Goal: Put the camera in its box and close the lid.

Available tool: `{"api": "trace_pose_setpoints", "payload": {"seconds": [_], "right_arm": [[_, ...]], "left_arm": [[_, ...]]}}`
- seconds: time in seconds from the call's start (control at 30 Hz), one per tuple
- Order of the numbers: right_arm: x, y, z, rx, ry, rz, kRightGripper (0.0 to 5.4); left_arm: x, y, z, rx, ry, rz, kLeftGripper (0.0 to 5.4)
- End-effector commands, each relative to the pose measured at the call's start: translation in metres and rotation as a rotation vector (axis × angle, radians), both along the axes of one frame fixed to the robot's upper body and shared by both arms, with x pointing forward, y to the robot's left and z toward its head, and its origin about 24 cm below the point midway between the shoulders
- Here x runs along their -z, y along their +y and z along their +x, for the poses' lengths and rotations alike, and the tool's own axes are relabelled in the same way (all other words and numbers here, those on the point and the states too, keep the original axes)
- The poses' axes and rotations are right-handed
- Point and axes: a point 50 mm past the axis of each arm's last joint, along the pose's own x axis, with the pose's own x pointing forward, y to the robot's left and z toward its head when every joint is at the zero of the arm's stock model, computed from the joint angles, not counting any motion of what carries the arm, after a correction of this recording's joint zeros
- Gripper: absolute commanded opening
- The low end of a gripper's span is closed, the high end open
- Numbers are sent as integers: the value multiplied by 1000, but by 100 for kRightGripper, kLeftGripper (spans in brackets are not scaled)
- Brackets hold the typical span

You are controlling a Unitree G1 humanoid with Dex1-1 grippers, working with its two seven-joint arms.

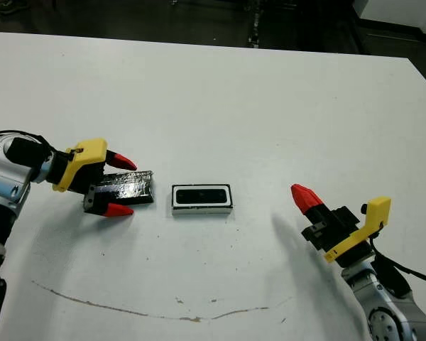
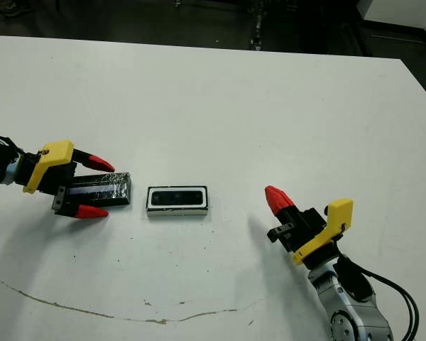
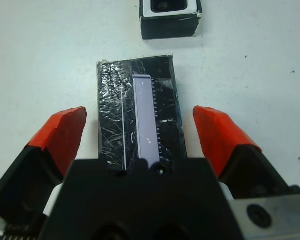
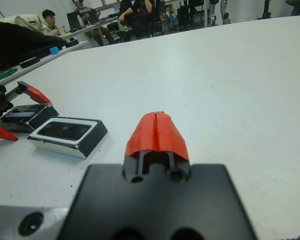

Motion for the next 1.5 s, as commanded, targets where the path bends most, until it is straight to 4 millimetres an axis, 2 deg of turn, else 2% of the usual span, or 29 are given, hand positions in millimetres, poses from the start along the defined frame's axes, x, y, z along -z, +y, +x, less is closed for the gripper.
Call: {"api": "trace_pose_setpoints", "payload": {"seconds": [0.03, 0.17, 0.27, 0.5, 0.53, 0.77, 1.2, 1.37, 1.5], "right_arm": [[2, -5, -2, 6, 16, -15, 0], [2, -5, -1, 3, 12, -20, 0], [2, -5, -1, 1, 10, -25, 0], [2, -6, -1, 7, 10, -28, 0], [2, -6, -1, 5, 8, -28, 0], [-1, -5, 0, 4, 4, -33, 0], [-1, -4, 1, 1, -7, -36, 0], [0, -4, 0, 0, -3, -38, 0], [1, -3, 0, 0, -8, -35, 0]], "left_arm": [[17, -1, -5, 10, 111, 50, 539], [17, -1, -4, -27, 138, 80, 539], [17, -2, -4, -36, 141, 82, 517], [18, -1, -5, -53, 105, 77, 417], [18, -1, -5, -50, 108, 73, 388], [17, -1, -4, -60, 96, 72, 317], [7, -4, -3, -100, 23, -11, 317], [-3, -10, -2, -90, -39, -105, 317], [-3, -20, -1, -94, -16, -233, 317]]}}
